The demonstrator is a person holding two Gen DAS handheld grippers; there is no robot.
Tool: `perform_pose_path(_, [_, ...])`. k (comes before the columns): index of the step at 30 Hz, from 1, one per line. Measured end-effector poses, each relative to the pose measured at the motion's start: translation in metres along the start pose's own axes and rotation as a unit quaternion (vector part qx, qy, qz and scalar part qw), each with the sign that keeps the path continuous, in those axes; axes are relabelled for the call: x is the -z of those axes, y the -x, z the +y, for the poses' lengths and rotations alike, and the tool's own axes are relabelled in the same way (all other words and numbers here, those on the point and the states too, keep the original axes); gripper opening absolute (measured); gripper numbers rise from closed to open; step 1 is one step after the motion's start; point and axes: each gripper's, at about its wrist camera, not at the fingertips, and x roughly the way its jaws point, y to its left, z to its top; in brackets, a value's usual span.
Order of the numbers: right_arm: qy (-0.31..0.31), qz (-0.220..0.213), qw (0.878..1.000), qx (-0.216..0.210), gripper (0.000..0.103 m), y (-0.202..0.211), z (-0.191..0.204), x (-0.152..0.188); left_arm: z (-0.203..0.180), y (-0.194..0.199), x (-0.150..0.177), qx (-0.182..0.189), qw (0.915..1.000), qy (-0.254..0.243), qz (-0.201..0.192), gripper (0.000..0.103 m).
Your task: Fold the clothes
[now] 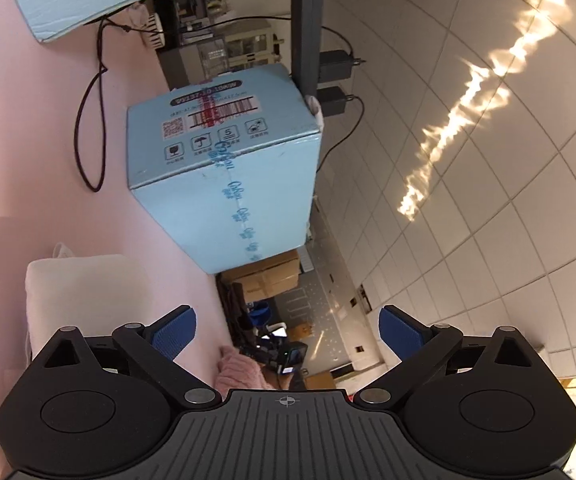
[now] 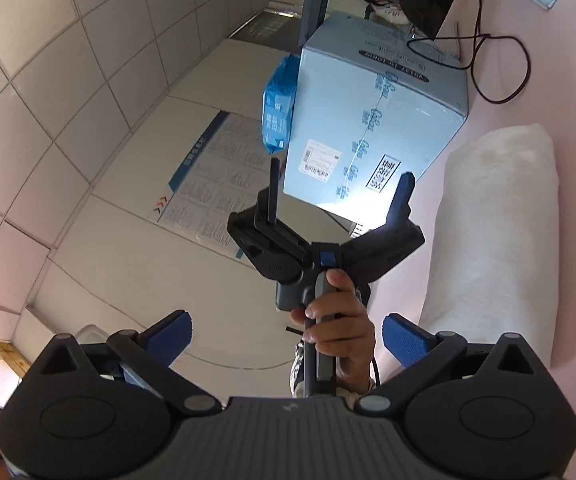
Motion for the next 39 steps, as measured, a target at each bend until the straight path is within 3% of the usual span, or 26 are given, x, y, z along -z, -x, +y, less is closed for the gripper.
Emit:
perform_pose_path(2, [-0.030, -0.033, 0.998, 0.040, 0.103, 0.010, -0.015, -0.005, 0.013, -0.001, -0.002, -0.019, 0.9998, 0.012, -0.001, 0.099])
perform_pose_path(6, [-0.065, -0.054, 0.989, 0.120, 0.102, 0.015, -0.042, -0.005, 0.033, 0.010, -0.006, 0.006, 0.9969, 0.077, -0.015, 0.099])
perform_pose_path(10, [-0.061, -0.035, 0.987, 0.142, 0.103, 0.007, -0.049, -0.009, 0.050, 0.015, -0.006, 0.028, 0.9910, 0.128, -0.030, 0.099])
perform_pose_path(18, [0.006, -0.019, 0.963, 0.269, 0.103, -0.059, -0.031, -0.022, 0.040, 0.017, -0.002, 0.001, 0.9948, 0.098, -0.025, 0.099])
perform_pose_path(20, [0.028, -0.031, 0.960, 0.276, 0.103, -0.069, -0.031, -0.022, 0.038, 0.017, -0.002, -0.003, 0.9950, 0.097, -0.025, 0.099])
perform_pose_path(24, [0.013, -0.051, 0.961, 0.273, 0.103, -0.072, -0.035, -0.026, 0.038, 0.019, -0.002, -0.006, 0.9941, 0.104, -0.029, 0.099])
perform_pose_path(28, [0.007, -0.033, 0.966, 0.256, 0.103, -0.076, -0.039, -0.033, 0.039, 0.019, -0.002, -0.004, 0.9935, 0.109, -0.032, 0.099])
perform_pose_path(30, [0.015, -0.014, 0.974, 0.227, 0.103, -0.083, -0.041, -0.034, 0.039, 0.019, -0.002, -0.004, 0.9933, 0.111, -0.033, 0.099])
perform_pose_path(34, [0.028, -0.017, 0.968, 0.247, 0.103, -0.098, -0.039, -0.033, 0.041, 0.021, -0.002, -0.003, 0.9927, 0.114, -0.037, 0.099])
perform_pose_path(39, [0.030, -0.009, 0.973, 0.229, 0.103, -0.097, -0.041, -0.035, 0.037, 0.019, -0.002, -0.013, 0.9948, 0.095, -0.035, 0.099])
